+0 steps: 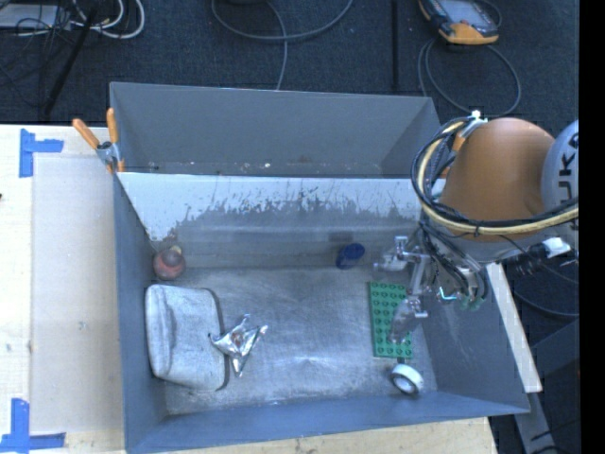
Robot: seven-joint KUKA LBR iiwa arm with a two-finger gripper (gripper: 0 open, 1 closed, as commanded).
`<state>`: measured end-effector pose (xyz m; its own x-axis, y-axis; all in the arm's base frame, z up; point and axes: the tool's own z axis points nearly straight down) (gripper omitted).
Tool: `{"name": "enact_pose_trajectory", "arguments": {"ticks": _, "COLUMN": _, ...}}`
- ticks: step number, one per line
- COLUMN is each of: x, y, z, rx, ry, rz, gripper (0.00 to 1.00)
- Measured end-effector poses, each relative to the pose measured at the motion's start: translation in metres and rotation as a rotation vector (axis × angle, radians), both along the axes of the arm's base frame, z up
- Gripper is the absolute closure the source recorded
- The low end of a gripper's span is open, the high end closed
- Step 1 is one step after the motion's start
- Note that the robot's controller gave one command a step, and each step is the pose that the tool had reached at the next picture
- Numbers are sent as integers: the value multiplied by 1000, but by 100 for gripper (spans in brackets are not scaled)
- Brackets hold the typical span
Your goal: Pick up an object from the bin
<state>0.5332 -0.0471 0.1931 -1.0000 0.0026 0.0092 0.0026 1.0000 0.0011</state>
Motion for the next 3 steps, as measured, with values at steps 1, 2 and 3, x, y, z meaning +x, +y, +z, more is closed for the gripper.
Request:
{"name": "enact_pose_trajectory", "arguments": {"ticks": 1, "x": -5, "y": 13, "z": -41, "rx": 0, "ry": -2, "rz": 30, "gripper": 0}}
{"name": "enact_pose_trajectory", "arguments": {"ticks": 2, "x": 1, "y": -38, "z": -87, "rx": 0, "ry": -4, "rz": 181, "gripper": 0}}
{"name": "enact_pose_trajectory", "arguments": {"ticks": 3, "x": 6, "y": -58, "z": -115, "rx": 3, "ry": -18, "rz": 486, "gripper": 0}}
